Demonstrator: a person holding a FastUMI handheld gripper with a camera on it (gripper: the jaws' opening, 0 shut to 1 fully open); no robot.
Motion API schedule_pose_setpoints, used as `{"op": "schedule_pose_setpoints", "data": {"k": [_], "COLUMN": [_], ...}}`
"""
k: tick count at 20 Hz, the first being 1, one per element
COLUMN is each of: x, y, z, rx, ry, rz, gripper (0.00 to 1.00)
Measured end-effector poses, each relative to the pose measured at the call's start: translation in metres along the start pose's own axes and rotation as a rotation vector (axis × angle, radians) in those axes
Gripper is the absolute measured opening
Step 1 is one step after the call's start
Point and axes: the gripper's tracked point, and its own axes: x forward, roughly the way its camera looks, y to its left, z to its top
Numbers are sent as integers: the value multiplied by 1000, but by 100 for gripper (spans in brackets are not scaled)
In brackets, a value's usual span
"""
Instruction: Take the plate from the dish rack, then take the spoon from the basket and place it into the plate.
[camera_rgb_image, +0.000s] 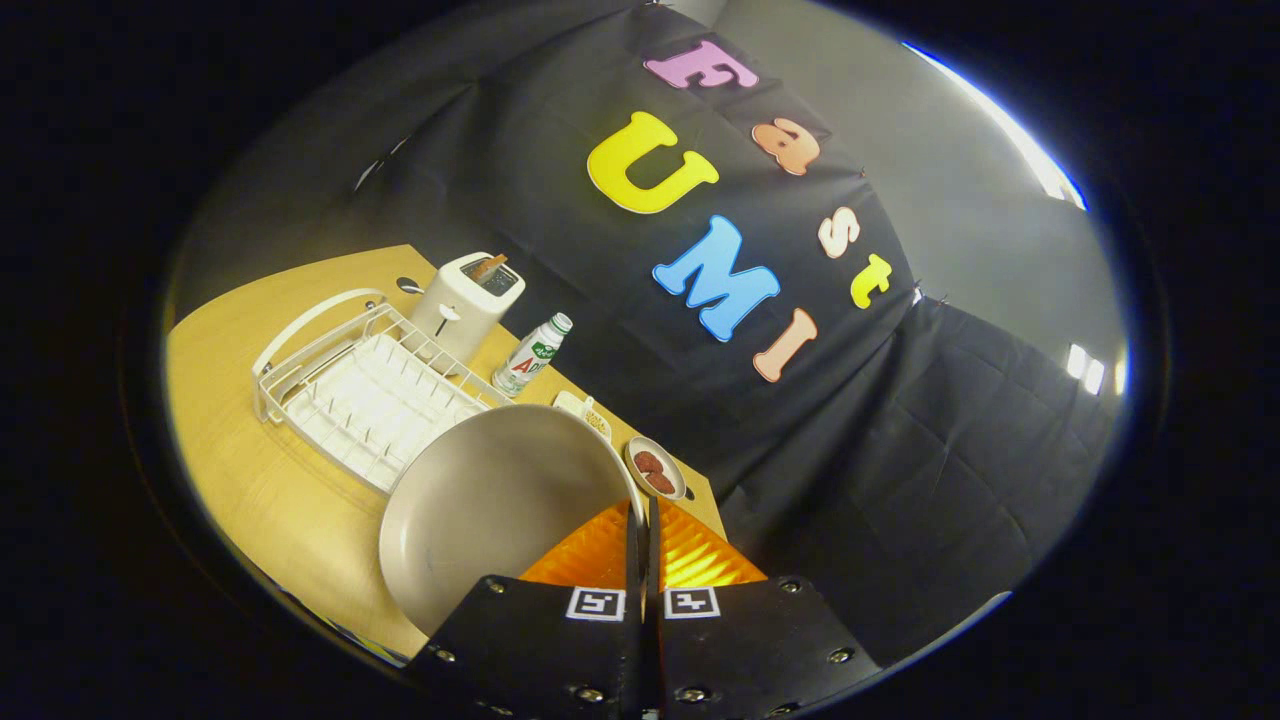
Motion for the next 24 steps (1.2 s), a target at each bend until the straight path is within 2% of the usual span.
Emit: {"op": "schedule_pose_setpoints", "data": {"k": [4,8,17,24], "x": [-7,7,43,62], "y": [13,19,8,6], "z": [-36,-75,-147,-185], "rx": [34,46,-18,0], "ry": [24,76,185,270], "rz": [68,108,86,83], "gripper": [0,0,0,0]}}
